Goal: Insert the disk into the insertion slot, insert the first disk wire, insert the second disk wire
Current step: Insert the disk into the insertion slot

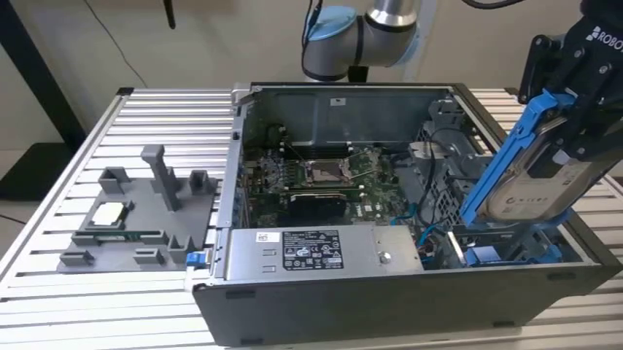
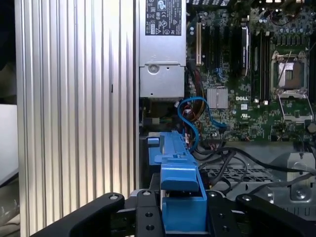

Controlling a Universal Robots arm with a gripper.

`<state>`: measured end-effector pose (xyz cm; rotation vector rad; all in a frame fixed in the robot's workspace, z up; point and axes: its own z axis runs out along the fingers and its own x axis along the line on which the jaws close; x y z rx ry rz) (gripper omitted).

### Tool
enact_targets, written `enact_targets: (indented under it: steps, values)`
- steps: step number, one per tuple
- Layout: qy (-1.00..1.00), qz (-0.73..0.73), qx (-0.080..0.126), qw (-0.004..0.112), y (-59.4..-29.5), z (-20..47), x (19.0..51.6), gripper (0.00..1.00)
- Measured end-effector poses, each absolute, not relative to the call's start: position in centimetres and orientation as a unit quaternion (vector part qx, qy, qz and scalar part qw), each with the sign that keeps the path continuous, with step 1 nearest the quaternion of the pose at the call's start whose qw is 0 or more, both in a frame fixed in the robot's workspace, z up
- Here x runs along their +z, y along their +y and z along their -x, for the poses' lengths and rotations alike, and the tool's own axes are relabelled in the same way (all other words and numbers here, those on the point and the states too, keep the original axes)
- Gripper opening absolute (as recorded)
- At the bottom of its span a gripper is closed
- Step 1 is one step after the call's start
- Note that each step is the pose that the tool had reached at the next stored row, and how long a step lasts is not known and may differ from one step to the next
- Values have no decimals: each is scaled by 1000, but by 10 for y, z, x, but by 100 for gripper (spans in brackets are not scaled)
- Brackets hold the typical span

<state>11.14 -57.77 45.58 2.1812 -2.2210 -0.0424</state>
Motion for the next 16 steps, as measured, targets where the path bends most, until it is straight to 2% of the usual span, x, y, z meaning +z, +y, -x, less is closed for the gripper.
enact_targets:
  steps: [16]
  values:
    - [-713, -701, -15, 13, -577, -113, 447, 33]
